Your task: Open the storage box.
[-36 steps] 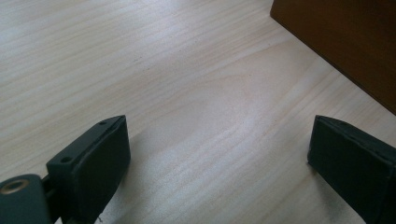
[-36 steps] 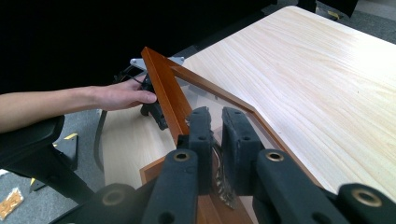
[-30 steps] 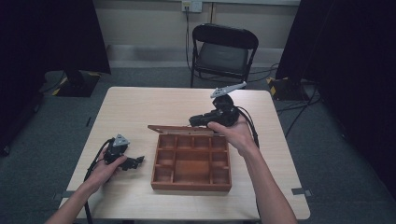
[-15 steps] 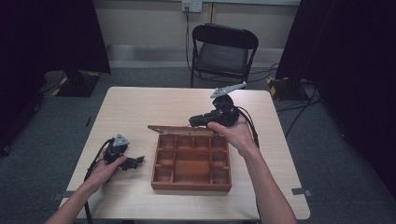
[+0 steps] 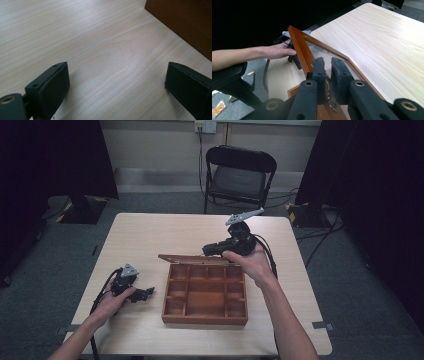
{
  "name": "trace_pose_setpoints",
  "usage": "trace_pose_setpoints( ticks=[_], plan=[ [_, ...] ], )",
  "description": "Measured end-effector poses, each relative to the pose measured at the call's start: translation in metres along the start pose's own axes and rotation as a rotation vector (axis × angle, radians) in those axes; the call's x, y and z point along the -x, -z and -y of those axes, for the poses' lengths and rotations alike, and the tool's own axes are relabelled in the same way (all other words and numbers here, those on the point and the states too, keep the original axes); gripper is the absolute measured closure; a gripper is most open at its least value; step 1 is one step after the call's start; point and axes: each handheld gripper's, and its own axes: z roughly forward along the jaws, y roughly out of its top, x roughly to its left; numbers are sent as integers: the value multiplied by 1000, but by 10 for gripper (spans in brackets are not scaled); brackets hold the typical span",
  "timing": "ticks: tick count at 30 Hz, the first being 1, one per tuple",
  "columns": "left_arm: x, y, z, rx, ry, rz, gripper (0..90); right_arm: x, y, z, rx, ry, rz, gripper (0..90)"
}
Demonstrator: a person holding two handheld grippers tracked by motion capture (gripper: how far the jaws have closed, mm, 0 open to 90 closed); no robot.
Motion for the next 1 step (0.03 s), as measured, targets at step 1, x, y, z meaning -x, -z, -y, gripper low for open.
trace_pose_setpoints(
  ticks=[1],
  plan=[
    [0,0,0,0,1,1,52,0,0,0,0,0,0,818]
  ],
)
